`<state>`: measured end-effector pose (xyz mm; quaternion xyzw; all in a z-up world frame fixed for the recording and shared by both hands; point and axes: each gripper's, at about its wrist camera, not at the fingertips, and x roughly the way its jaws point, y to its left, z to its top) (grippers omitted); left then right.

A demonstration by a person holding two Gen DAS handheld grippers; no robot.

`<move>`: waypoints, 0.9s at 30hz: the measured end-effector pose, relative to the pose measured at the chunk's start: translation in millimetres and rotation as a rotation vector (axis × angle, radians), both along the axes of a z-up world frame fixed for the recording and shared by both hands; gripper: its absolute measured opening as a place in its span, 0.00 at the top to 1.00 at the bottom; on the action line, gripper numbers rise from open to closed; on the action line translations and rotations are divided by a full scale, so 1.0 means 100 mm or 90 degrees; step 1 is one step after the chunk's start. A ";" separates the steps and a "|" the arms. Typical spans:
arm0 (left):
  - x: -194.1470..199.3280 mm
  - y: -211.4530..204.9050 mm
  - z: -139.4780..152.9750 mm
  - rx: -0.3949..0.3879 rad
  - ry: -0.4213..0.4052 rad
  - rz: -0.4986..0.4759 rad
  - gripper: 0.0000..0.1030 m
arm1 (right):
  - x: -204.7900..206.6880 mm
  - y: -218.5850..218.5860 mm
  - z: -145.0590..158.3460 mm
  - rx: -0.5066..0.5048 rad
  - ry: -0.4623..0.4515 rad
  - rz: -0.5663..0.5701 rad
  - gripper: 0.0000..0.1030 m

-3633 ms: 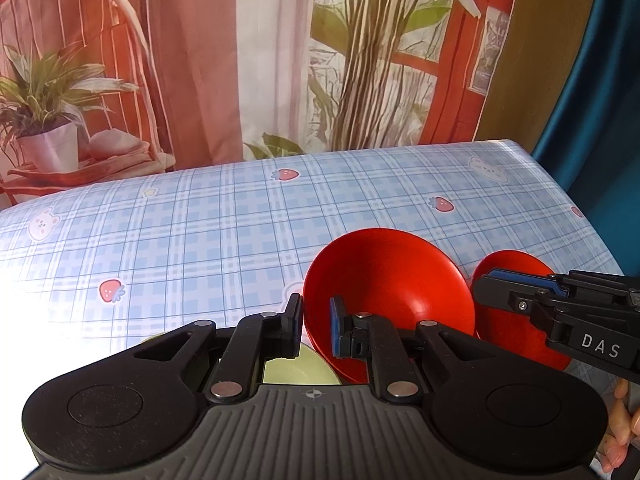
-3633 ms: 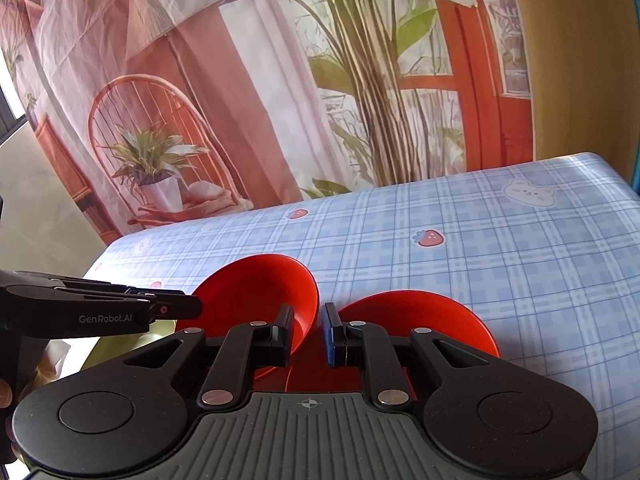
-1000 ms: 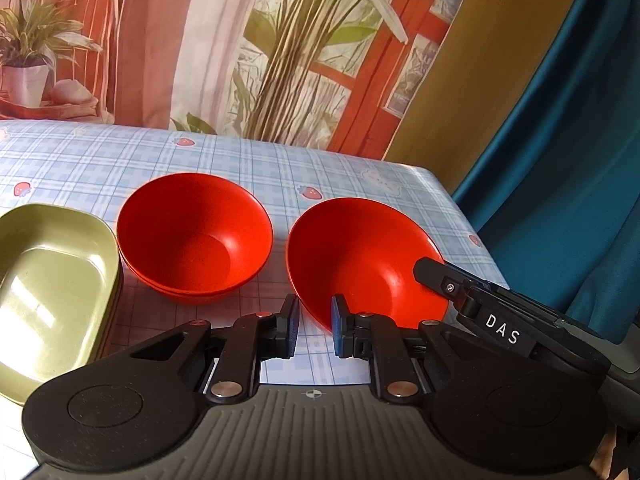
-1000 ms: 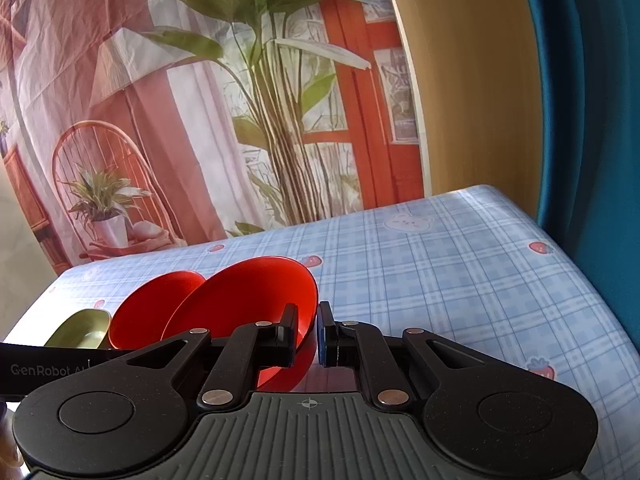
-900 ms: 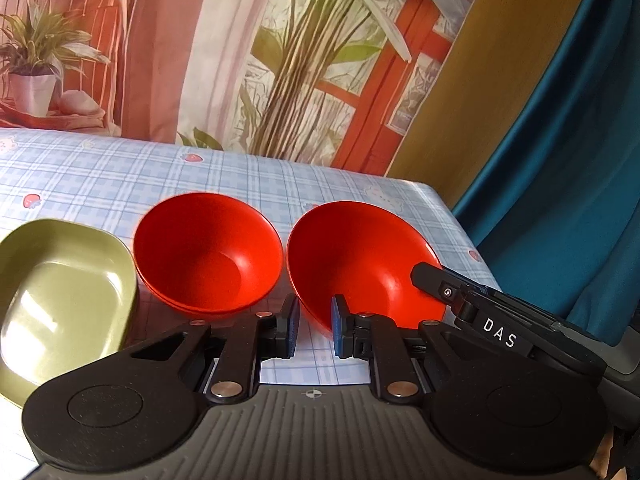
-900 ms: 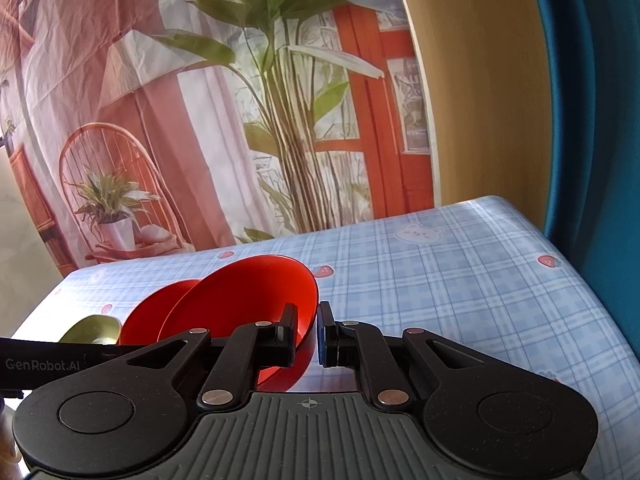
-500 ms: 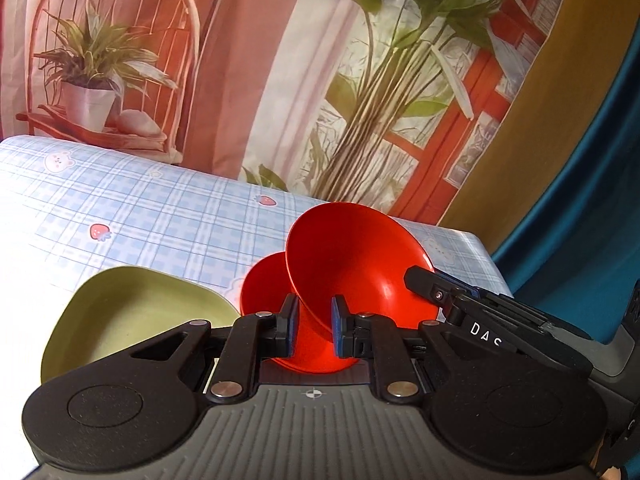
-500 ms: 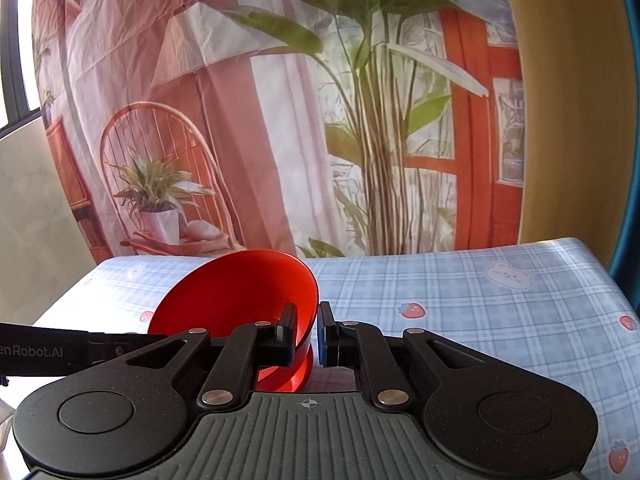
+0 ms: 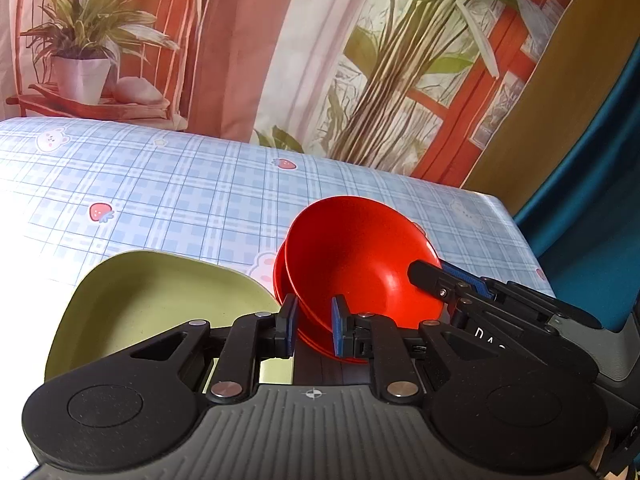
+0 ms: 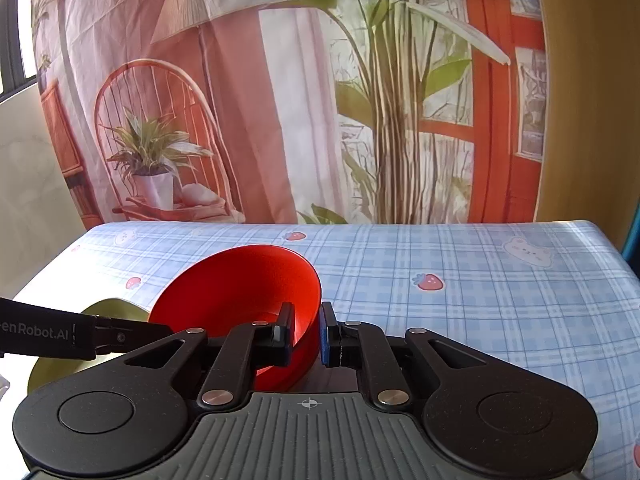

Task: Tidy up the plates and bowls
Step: 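Lift the red bowl with the left tool and carry it toward the plate stack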

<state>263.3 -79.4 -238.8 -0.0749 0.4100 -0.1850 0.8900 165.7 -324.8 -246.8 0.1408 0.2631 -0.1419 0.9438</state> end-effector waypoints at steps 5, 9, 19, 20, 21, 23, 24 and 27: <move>0.01 -0.02 -0.03 0.016 -0.002 -0.007 0.83 | 0.01 0.02 -0.04 -0.008 0.005 -0.004 0.88; 0.03 -0.02 -0.02 0.021 -0.003 -0.015 0.82 | 0.00 0.03 -0.06 -0.005 0.005 -0.008 0.87; 0.06 -0.03 -0.01 0.027 -0.001 -0.022 0.76 | -0.04 0.04 -0.12 0.015 0.010 -0.016 0.85; 0.07 -0.02 0.00 0.026 -0.003 -0.019 0.76 | -0.05 0.04 -0.13 0.017 0.011 -0.017 0.85; 0.08 -0.02 0.00 0.024 -0.004 -0.017 0.76 | -0.05 0.04 -0.13 0.019 0.011 -0.018 0.85; 0.10 -0.01 0.02 0.022 -0.006 -0.015 0.76 | -0.06 0.04 -0.13 0.027 0.010 -0.019 0.85; 0.11 -0.01 0.03 0.023 -0.008 -0.014 0.76 | -0.06 0.04 -0.14 0.030 0.010 -0.020 0.85; 0.17 0.00 0.06 0.025 -0.011 -0.012 0.76 | -0.07 0.04 -0.15 0.039 0.009 -0.023 0.84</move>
